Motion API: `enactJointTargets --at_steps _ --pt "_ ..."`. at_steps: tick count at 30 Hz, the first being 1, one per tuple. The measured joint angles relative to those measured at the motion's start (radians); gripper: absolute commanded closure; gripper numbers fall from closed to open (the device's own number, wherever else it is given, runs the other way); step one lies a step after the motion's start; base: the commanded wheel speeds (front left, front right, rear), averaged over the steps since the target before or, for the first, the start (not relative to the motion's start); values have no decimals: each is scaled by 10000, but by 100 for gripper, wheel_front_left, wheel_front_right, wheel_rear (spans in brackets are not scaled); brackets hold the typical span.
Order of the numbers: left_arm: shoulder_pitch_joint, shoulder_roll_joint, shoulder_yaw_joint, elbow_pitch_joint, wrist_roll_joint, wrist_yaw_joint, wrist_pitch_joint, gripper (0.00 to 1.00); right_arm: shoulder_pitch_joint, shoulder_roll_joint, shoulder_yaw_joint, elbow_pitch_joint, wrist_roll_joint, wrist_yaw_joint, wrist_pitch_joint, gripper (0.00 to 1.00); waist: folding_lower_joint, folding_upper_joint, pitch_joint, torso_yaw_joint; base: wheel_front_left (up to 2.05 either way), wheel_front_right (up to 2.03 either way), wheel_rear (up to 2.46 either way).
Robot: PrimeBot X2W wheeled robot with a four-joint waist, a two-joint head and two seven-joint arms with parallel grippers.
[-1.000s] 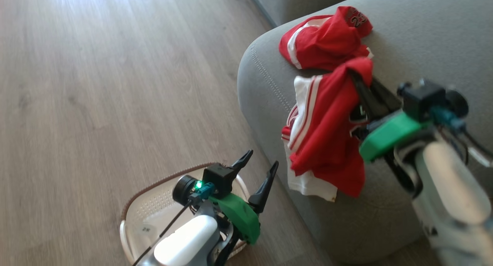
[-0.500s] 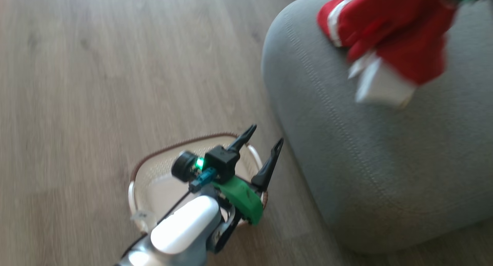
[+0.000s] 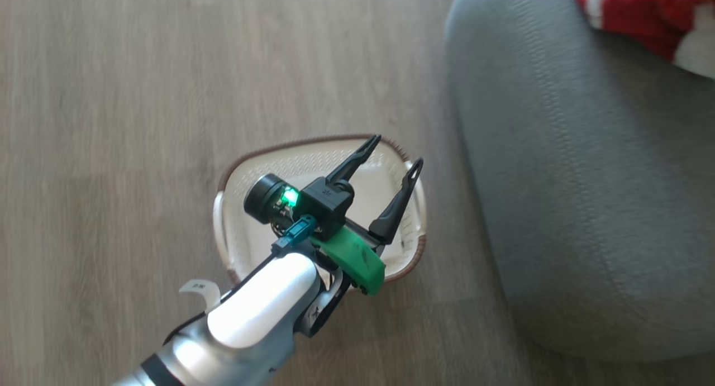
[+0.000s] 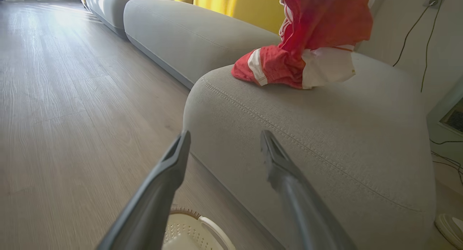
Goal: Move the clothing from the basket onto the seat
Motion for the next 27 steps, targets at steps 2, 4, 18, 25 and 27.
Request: enactJointTargets --at_steps 2,4,18,25,27 --pt "-46 19 -17 -61 6 58 40 0 51 67 -602 468 -353 0 -94 100 0 0 248 194 0 0 0" --pt "-50 59 -23 -109 77 63 88 0 86 146 -1189 853 -662 0 -182 100 0 0 492 355 0 0 0" --pt "-264 274 -40 -311 77 150 176 0 1388 1664 -2585 2276 -2196 0 -374 100 1 0 1319 612 0 0 0" --pt "-291 320 -35 -313 73 155 174 0 1784 2006 -2771 2094 -2305 0 -376 0 0 0 1227 475 0 0 0" --pt "-290 351 -31 -305 71 169 173 0 1884 2121 -2686 1889 -2301 0 -376 0 0 0 1150 400 0 0 0"
